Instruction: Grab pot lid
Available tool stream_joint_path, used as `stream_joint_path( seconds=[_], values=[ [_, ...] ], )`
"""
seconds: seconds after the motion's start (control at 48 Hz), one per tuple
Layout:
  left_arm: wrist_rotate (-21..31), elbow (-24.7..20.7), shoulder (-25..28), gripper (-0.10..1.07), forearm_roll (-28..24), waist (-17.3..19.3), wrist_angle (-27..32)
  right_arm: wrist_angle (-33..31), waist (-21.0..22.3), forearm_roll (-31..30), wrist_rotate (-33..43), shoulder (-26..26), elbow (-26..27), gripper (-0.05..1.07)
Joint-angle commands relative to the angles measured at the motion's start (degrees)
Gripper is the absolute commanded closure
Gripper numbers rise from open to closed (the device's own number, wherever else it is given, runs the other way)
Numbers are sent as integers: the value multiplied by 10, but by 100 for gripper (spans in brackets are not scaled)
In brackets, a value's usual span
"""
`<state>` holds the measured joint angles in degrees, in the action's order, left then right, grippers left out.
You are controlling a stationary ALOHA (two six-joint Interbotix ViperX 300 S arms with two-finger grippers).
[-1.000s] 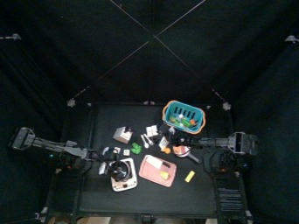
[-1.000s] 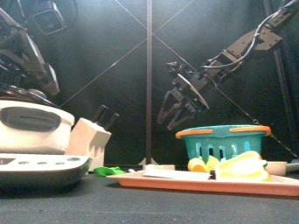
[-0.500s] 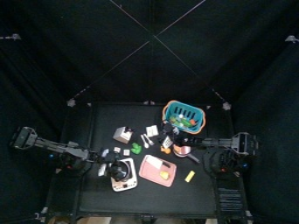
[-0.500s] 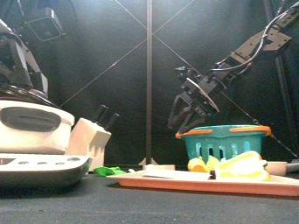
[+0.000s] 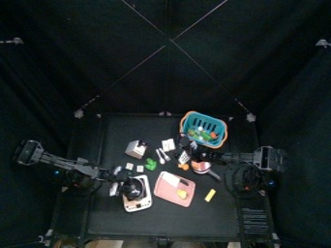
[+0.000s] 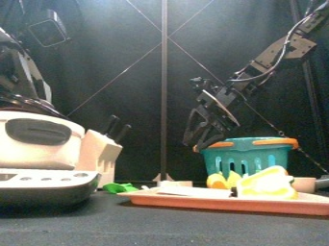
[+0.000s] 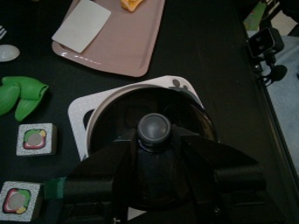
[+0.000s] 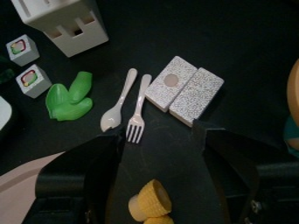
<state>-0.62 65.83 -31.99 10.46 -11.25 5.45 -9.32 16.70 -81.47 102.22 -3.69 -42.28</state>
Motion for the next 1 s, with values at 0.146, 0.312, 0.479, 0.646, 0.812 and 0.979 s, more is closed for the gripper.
stream_joint_path(
  seconds=[0.146, 0.312, 0.479, 0.646, 0.812, 0.979],
  values=[
    [-1, -7, -4, 39, -1, 1, -1, -1, 4, 0, 0, -1, 18, 9],
    [-1, -11, -22, 39, -1, 1, -1, -1, 4, 0, 0, 3, 18, 9],
    [-1, -12, -47, 39, -1, 1, 0, -1, 4, 0, 0, 3, 18, 9],
    [-1, -11, -58, 39, -1, 1, 2, -2, 4, 0, 0, 3, 18, 9],
    [-1, -11, -59, 39, -2, 1, 2, -1, 4, 0, 0, 3, 18, 9],
    [-1, -12, -58, 39, -2, 1, -1, -1, 4, -2, 0, 3, 18, 9]
  ],
)
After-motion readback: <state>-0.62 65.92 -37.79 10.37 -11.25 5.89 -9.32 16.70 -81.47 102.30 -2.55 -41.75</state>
